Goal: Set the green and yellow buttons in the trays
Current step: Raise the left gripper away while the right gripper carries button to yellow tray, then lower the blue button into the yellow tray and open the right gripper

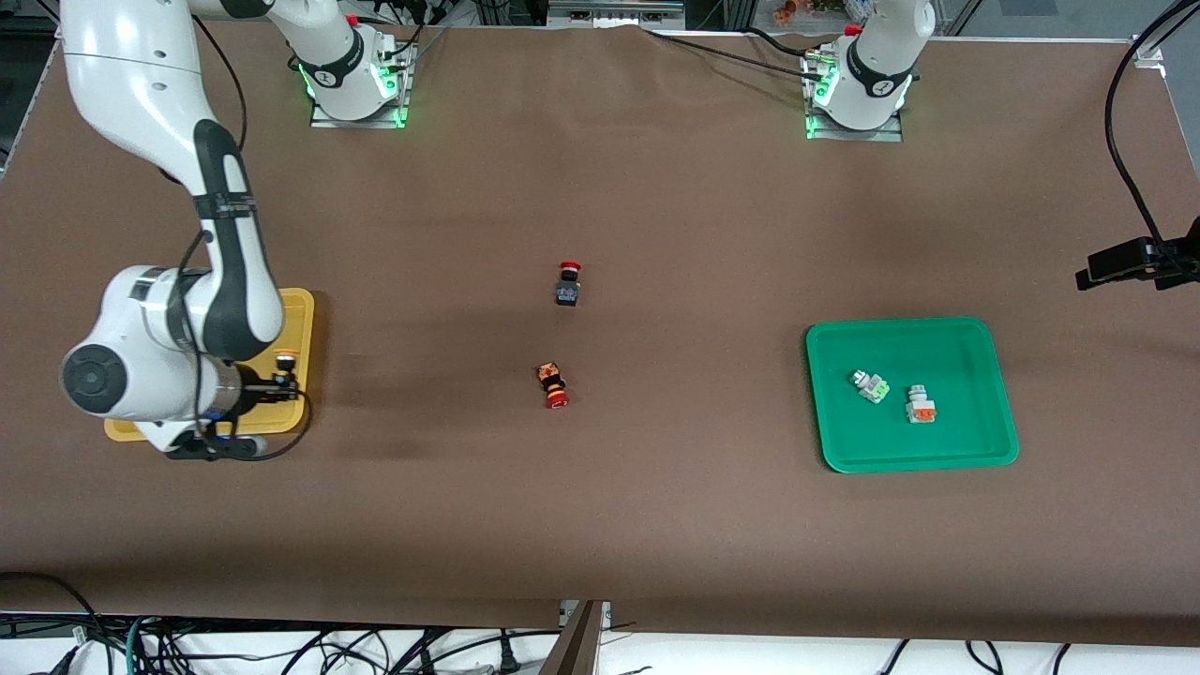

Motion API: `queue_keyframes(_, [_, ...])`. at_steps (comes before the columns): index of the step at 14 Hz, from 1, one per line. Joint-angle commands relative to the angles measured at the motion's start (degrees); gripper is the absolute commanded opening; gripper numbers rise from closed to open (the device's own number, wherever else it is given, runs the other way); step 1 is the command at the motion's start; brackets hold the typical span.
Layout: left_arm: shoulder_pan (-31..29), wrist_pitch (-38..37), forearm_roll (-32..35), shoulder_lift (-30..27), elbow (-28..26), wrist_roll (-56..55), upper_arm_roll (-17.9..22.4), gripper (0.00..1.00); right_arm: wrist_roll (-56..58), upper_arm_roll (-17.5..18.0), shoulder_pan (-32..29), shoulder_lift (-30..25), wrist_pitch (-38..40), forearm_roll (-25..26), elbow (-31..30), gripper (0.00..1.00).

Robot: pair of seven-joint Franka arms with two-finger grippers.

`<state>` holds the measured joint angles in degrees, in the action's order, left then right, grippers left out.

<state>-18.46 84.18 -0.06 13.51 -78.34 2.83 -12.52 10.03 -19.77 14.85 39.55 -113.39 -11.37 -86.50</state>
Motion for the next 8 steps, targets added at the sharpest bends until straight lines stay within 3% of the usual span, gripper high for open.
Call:
queue_keyframes(1, [1.4,-0.77,-0.99,-0.15,-0.41,-3.52,-0.58,1.0,4.81,-3.6,1.06,-0.17,-0.6,-0.14,-3.32,0.0])
queue_keyframes(3, [2.02,-0.78,-0.99,-0.06,-1.1,-6.16,-1.54,1.0,8.33,-3.87,-0.86,-0.17,-2.61,-0.23,-5.6,0.0])
queue_keyframes(4, [2.28,-0.51,-0.73,0.64,-1.28,-6.61,-1.54,1.0,8.95,-3.87,-1.66,-0.17,-3.32,-0.23,-6.22,0.11])
queue_keyframes(5, [2.81,0.1,-0.47,2.12,-1.2,-6.87,-1.55,1.0,9.13,-3.87,-2.45,-0.09,-3.42,-0.23,-6.23,0.47])
queue_keyframes(6, [3.77,1.23,-0.12,3.44,-1.28,-7.05,-1.55,1.0,9.13,-3.87,-2.89,-0.17,-3.42,-0.32,-6.05,0.99])
queue_keyframes(8, [4.4,2.82,3.38,5.38,-1.37,-7.49,-1.63,1.0,8.7,-3.96,-2.46,-0.43,-2.89,-0.49,-5.0,1.0])
